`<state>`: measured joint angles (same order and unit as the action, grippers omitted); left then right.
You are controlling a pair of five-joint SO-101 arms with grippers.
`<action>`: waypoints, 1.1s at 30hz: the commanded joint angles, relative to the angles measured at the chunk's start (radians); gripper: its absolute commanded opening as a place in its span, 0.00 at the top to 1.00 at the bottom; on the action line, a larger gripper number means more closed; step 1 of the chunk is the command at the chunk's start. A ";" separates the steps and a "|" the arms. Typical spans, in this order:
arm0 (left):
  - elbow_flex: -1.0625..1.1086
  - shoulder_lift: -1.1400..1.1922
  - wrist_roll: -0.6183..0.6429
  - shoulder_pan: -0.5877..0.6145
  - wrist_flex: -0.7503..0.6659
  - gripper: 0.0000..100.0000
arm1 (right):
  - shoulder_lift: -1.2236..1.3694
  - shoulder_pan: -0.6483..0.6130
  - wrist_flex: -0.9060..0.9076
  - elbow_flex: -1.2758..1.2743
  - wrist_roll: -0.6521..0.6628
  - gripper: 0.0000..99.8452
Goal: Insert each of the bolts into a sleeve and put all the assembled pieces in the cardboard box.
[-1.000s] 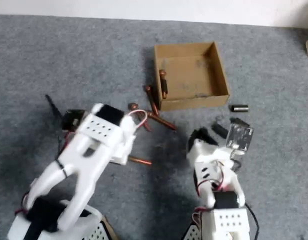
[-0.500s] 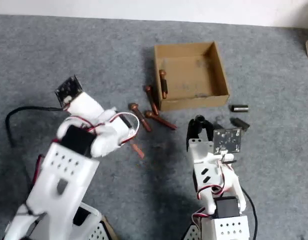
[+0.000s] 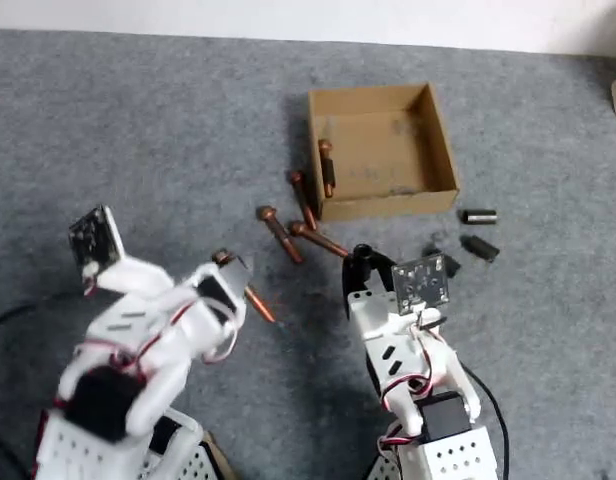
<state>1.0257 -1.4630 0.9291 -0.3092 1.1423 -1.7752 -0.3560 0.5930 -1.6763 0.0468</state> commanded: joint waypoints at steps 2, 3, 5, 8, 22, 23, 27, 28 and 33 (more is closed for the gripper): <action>0.219 -0.257 -0.118 0.005 -0.233 0.99 | 0.002 -0.025 0.041 -0.116 0.087 1.00; 0.285 -0.308 -0.140 0.005 -0.295 0.99 | 0.002 -0.033 0.053 -0.114 0.107 1.00; 0.404 -0.386 -0.192 0.004 -0.416 0.99 | 0.001 -0.053 0.070 -0.113 0.132 1.00; 0.510 -0.357 -0.285 0.005 -0.591 0.99 | 0.001 -0.087 0.087 -0.116 0.140 1.00; 0.670 -0.351 -0.480 -0.044 -1.079 0.99 | 0.001 -0.153 -0.001 -0.113 0.249 1.00; 0.670 -0.349 -0.480 -0.071 -1.077 0.99 | 0.001 -0.162 -0.001 -0.113 0.250 1.00; 0.670 -0.349 -0.482 -0.174 -1.069 0.99 | 0.001 -0.197 -0.002 -0.114 0.250 1.00; 0.670 -0.349 -0.482 -0.191 -1.057 0.99 | 0.001 -0.202 -0.002 -0.114 0.250 1.00; 0.670 -0.349 -0.482 -0.216 -0.973 0.99 | 0.001 -0.199 -0.058 -0.113 0.250 1.00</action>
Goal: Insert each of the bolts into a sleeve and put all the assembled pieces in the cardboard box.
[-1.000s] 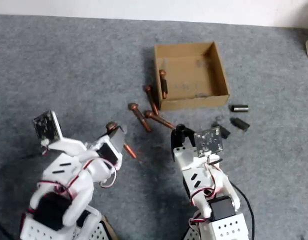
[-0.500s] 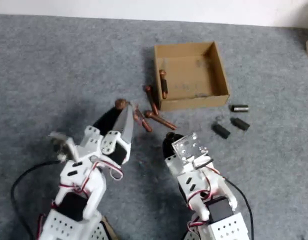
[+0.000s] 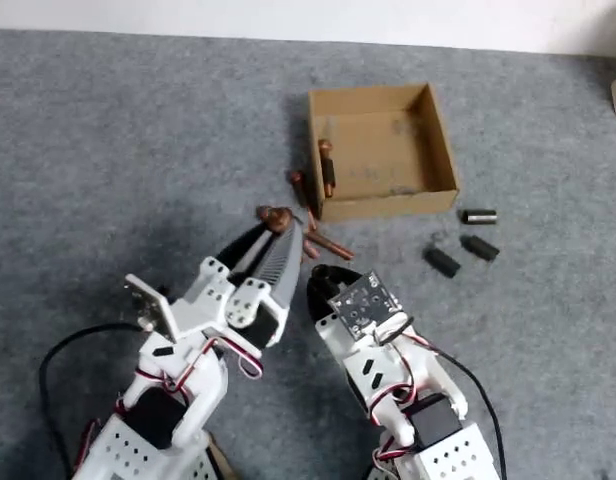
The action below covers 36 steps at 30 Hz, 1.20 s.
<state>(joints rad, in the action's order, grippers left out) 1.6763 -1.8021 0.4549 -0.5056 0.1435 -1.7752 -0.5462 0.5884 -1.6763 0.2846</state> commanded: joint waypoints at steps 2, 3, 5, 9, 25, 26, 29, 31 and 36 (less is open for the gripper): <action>0.019 -0.010 -0.008 -0.016 0.052 0.99 | 0.001 -0.007 -0.073 -0.113 0.012 1.00; 0.019 -0.010 -0.008 -0.018 0.069 0.99 | 0.001 -0.007 -0.077 -0.113 0.011 1.00; 0.019 -0.010 -0.006 -0.022 0.091 0.99 | 0.001 -0.007 -0.077 -0.111 0.009 1.00; 0.019 -0.010 -0.006 -0.022 0.097 0.99 | 0.001 -0.010 -0.077 -0.111 0.006 1.00; 0.019 -0.016 -0.006 -0.022 0.095 0.98 | 0.001 -0.065 -0.077 -0.111 -0.052 1.00; 0.019 -0.016 -0.006 -0.022 0.095 0.98 | 0.001 -0.067 -0.077 -0.111 -0.052 1.00; 0.019 -0.010 -0.006 -0.024 0.098 0.98 | 0.001 -0.064 -0.077 -0.111 -0.054 1.00; 0.019 -0.010 -0.006 -0.025 0.121 0.98 | 0.001 -0.062 -0.077 -0.111 -0.091 1.00; 0.019 -0.013 -0.006 -0.134 0.226 0.98 | -0.001 -0.061 -0.085 -0.108 -0.157 1.00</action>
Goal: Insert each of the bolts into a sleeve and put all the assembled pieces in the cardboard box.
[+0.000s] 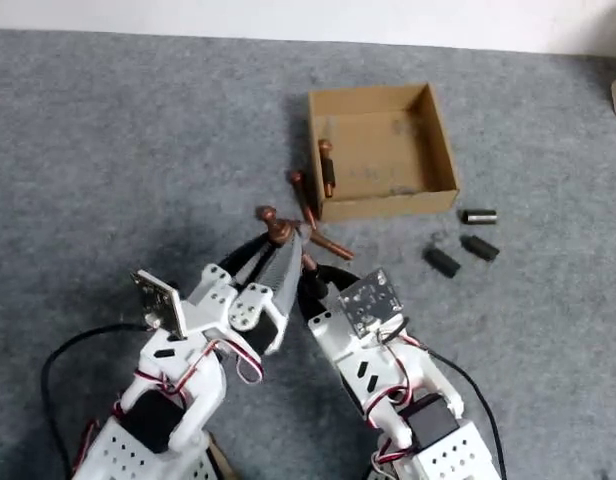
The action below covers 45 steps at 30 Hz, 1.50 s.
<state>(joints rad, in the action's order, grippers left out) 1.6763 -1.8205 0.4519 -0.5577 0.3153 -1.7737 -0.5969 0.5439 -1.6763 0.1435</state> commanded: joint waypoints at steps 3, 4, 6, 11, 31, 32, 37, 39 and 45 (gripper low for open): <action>0.019 0.001 -0.005 -0.143 0.095 0.98 | -0.028 0.021 -0.051 -0.108 -0.023 1.00; 0.019 0.001 -0.006 -0.151 0.098 0.98 | -0.051 0.035 -0.050 -0.110 -0.023 1.00; 0.019 0.001 -0.011 -0.151 0.098 0.99 | -0.073 0.058 -0.050 -0.110 -0.023 1.00; 0.019 0.001 -0.012 -0.099 0.098 0.98 | -0.064 0.062 -0.050 -0.113 -0.023 1.00; 0.019 0.007 -0.011 0.334 0.330 0.47 | -0.056 0.298 -0.024 -0.111 -0.021 1.00; 0.019 0.004 -0.011 0.369 0.374 0.48 | -0.056 0.298 -0.019 -0.111 -0.021 1.00; 0.019 0.001 -0.009 0.501 0.542 0.52 | -0.053 0.298 -0.005 -0.087 -0.021 1.00; 0.019 0.001 -0.011 0.529 0.551 0.53 | -0.053 0.297 0.030 -0.030 -0.021 1.00; 0.019 0.008 -0.011 0.541 0.569 0.53 | -0.021 0.297 0.082 0.085 -0.017 1.00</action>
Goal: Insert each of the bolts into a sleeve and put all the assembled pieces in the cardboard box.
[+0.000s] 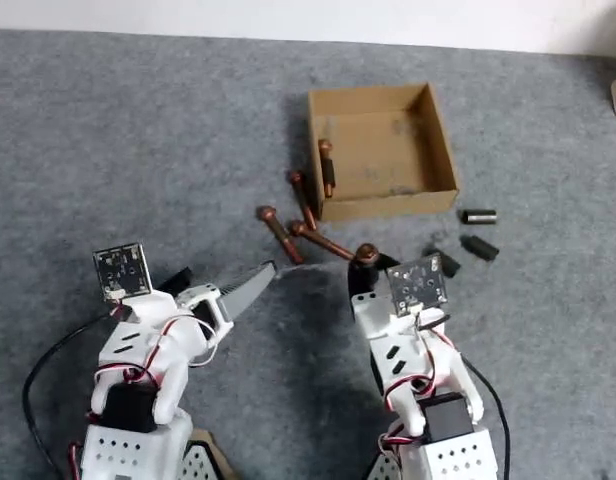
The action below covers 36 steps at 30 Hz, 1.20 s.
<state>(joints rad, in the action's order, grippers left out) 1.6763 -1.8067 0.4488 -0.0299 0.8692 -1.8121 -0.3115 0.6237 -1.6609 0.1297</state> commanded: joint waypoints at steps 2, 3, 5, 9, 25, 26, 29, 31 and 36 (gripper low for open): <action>0.019 -0.005 -0.006 0.012 0.015 0.53 | 0.105 0.012 -0.004 0.111 -0.003 1.00; 0.019 -0.005 -0.008 0.013 0.017 0.53 | 0.166 0.012 -0.008 0.136 -0.005 1.00; 0.019 -0.005 -0.008 0.013 0.018 0.53 | 0.302 0.016 -0.056 0.202 -0.009 1.00; 0.019 -0.005 -0.008 0.015 0.023 0.53 | 0.582 0.016 -0.162 0.355 -0.009 1.00; 0.019 -0.005 -0.009 0.015 0.041 0.53 | 1.572 0.019 -0.378 1.101 -0.009 1.00; 0.019 -0.005 -0.009 0.015 0.041 0.53 | 1.626 0.021 -0.377 1.148 -0.009 1.00; 0.019 -0.007 -0.009 0.015 0.040 0.53 | 1.776 0.035 -0.377 1.285 -0.009 1.00; 0.019 -0.007 -0.009 0.016 0.040 0.53 | 1.870 0.050 -0.377 1.374 -0.009 1.00; 0.019 -0.007 -0.009 0.016 0.040 0.53 | 2.068 0.088 -0.372 1.549 -0.083 1.00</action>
<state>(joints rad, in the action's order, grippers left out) 1.6763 -1.8067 0.4488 -0.0253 0.9076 0.2102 -0.2593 0.2754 -0.2524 0.1051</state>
